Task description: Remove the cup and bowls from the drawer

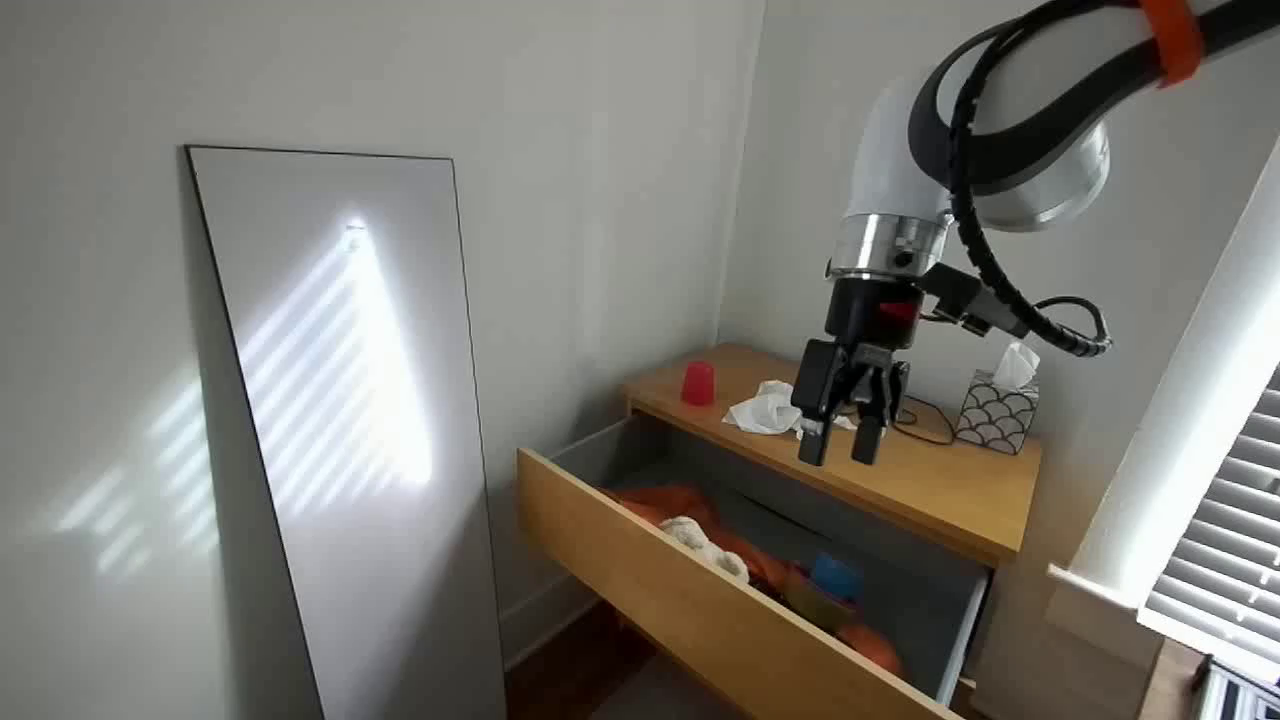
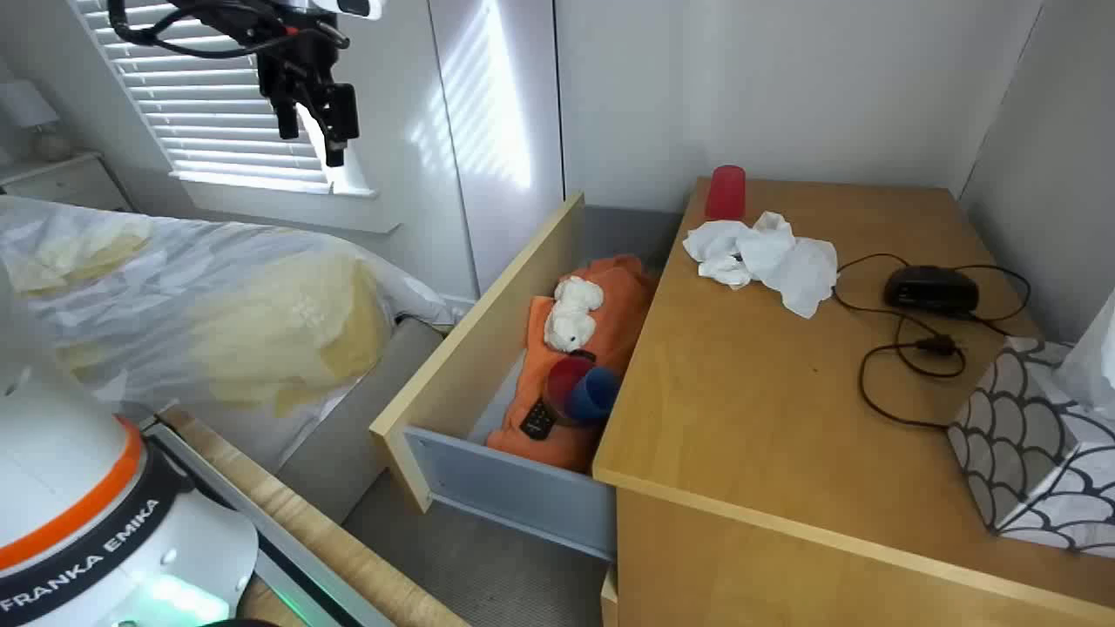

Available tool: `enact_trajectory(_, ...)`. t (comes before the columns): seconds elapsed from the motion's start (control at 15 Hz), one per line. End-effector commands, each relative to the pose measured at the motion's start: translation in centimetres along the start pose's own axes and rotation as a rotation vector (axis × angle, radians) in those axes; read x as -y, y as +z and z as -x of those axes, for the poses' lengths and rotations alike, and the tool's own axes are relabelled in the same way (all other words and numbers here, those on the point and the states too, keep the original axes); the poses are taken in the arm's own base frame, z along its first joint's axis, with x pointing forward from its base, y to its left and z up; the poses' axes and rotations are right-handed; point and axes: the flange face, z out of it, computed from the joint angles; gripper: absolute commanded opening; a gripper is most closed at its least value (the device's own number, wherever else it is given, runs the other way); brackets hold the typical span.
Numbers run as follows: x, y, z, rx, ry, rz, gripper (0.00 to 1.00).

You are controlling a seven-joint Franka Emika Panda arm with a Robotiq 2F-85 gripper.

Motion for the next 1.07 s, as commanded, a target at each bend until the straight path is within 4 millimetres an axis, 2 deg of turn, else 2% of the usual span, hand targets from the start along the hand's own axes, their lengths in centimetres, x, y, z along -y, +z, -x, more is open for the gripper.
enact_trajectory(0.0, 0.0, 0.0, 0.0, 0.001, 0.000, 0.000, 1.00)
enact_trajectory(0.27, 0.0, 0.0, 0.0, 0.001, 0.000, 0.000, 1.00)
enact_trajectory(0.33, -1.1, -0.1, -0.6, -0.046, 0.050, -0.008, 1.00)
enact_trajectory(0.6, -7.3, 0.3, -2.9, -0.284, 0.173, 0.035, 1.00)
enact_trajectory(0.8, -12.3, 2.6, -3.8, -0.346, 0.268, 0.064, 1.00)
enact_trajectory(1.0, -16.0, 5.1, -5.2, -0.391, 0.300, 0.124, 1.00)
